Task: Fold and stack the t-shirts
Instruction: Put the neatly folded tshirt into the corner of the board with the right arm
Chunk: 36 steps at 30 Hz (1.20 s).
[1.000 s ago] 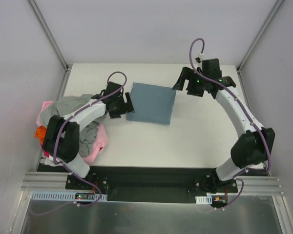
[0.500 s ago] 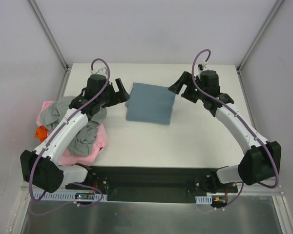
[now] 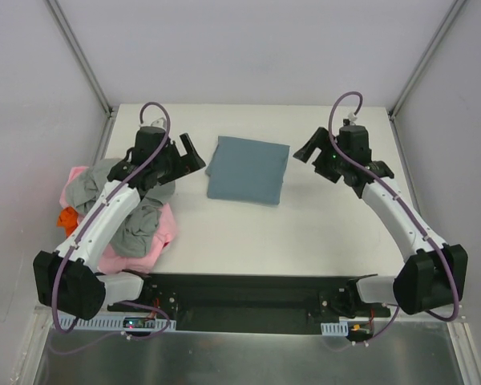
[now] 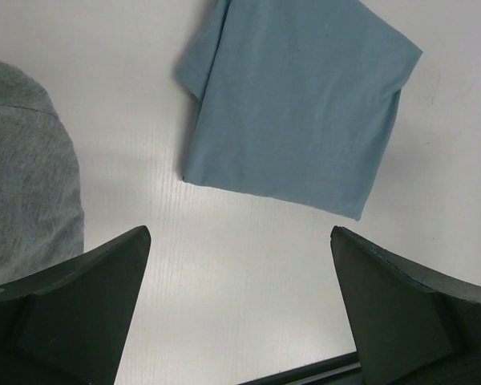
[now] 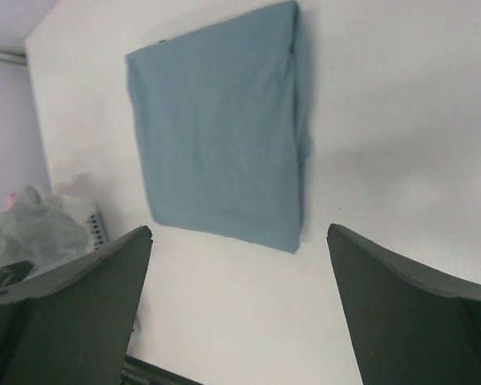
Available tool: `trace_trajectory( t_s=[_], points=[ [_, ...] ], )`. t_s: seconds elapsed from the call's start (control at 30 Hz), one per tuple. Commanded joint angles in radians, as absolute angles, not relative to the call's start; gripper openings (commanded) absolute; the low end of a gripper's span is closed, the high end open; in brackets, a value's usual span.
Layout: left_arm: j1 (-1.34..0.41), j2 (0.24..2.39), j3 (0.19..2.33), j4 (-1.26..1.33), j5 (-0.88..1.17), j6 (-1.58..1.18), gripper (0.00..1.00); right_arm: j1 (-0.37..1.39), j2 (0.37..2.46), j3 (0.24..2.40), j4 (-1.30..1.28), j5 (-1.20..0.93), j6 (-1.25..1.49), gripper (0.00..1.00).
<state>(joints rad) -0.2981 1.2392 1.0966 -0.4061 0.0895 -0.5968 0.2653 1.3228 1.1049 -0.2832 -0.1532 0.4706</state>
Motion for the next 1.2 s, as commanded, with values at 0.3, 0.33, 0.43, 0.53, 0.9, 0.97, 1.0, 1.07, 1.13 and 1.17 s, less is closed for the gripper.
trace_trajectory(
  t_s=[0.3, 0.33, 0.43, 0.53, 0.9, 0.97, 1.0, 1.07, 1.13, 1.17],
  points=[
    [-0.161, 1.141, 1.045, -0.428, 0.213, -0.670, 0.99, 0.603, 1.469, 1.354, -0.416, 0.366, 0.483, 0.96],
    [-0.155, 1.143, 1.051, -0.429, 0.218, -0.667, 0.99, 0.627, 1.508, 1.405, -0.434, 0.380, 0.471, 0.96],
    [-0.143, 1.137, 1.058, -0.436, 0.219, -0.660, 0.99, 0.643, 1.643, 1.544, -0.471, 0.379, 0.449, 0.96],
    [-0.135, 1.126, 1.058, -0.440, 0.209, -0.652, 0.99, 0.650, 1.777, 1.655, -0.404, 0.299, 0.426, 0.96],
    [-0.121, 1.075, 1.063, -0.480, 0.161, -0.609, 0.99, 0.683, 2.034, 1.908, -0.565, 0.189, 0.393, 0.96],
    [-0.121, 1.075, 1.058, -0.483, 0.157, -0.607, 0.99, 0.692, 2.037, 1.873, -0.563, 0.189, 0.400, 0.96],
    [-0.121, 1.077, 1.057, -0.482, 0.156, -0.607, 0.99, 0.695, 2.042, 1.867, -0.563, 0.196, 0.397, 0.96],
    [-0.120, 1.084, 1.055, -0.483, 0.158, -0.604, 0.99, 0.703, 2.054, 1.846, -0.554, 0.218, 0.373, 0.96],
    [-0.118, 1.089, 1.058, -0.488, 0.161, -0.604, 0.99, 0.701, 2.109, 1.870, -0.552, 0.232, 0.353, 0.96],
    [-0.118, 1.088, 1.060, -0.491, 0.160, -0.601, 0.99, 0.703, 2.141, 1.891, -0.586, 0.235, 0.344, 0.96]
  ],
)
